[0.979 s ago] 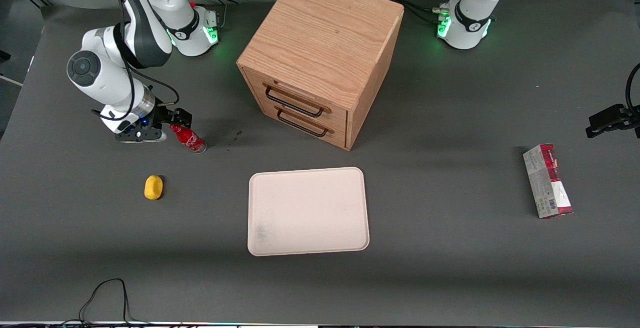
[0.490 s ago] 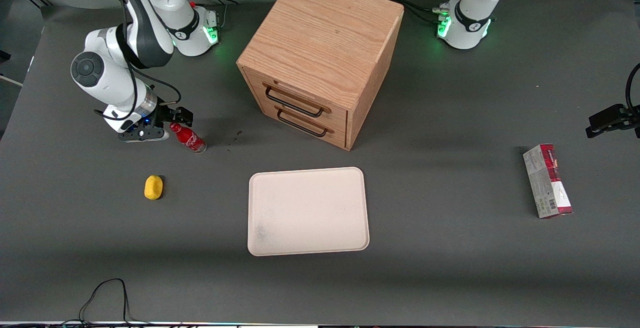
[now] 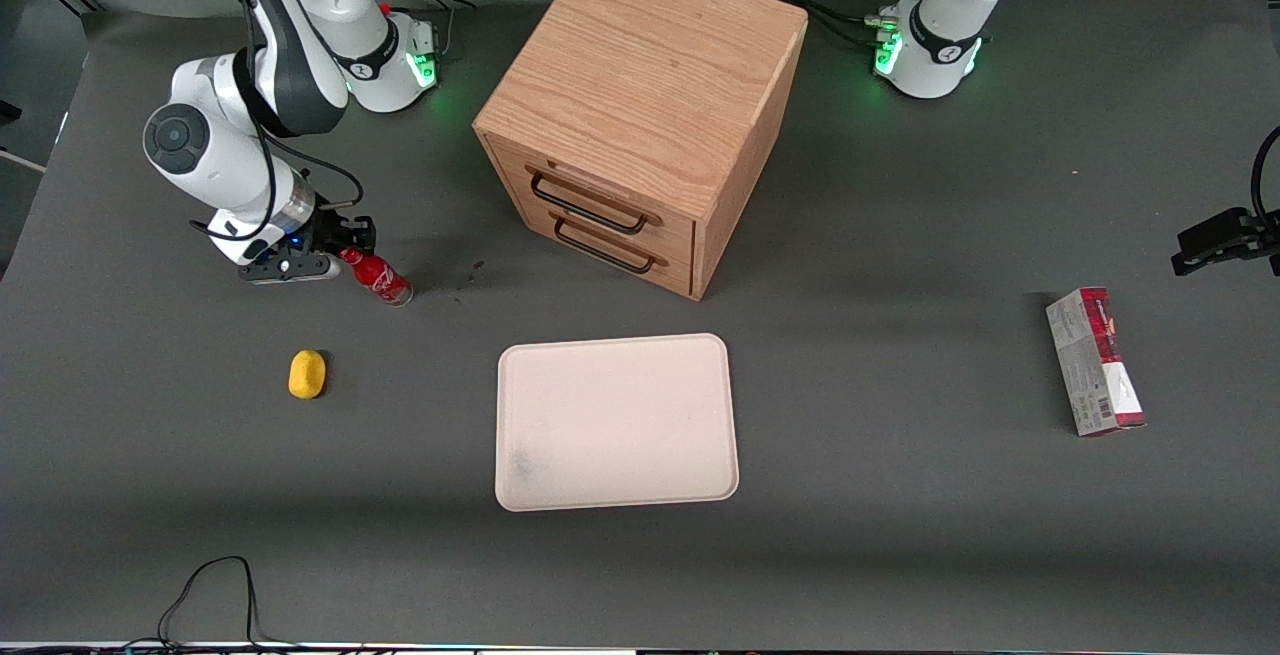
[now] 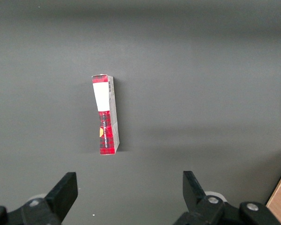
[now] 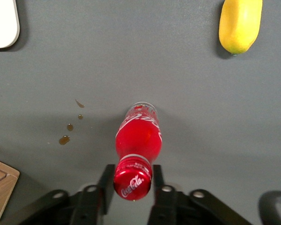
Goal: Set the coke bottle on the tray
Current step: 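Close the right gripper around the bottle's body, then lift the bottle and carry it toward the white tray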
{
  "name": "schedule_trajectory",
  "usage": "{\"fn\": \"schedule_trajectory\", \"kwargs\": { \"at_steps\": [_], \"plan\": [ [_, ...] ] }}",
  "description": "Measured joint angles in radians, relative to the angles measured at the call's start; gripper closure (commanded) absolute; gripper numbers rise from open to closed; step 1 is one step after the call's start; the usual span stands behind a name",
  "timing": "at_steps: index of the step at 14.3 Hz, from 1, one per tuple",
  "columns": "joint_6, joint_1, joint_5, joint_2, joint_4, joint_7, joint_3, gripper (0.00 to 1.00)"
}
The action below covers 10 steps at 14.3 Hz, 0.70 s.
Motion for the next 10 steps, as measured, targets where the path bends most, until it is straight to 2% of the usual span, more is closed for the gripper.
{"fn": "schedule_trajectory", "kwargs": {
  "at_steps": [8, 10],
  "plan": [
    [-0.005, -0.001, -0.001, -0.002, 0.004, -0.001, -0.003, 1.0],
    [-0.076, -0.001, -0.001, -0.007, 0.052, 0.006, -0.004, 1.0]
  ]
}}
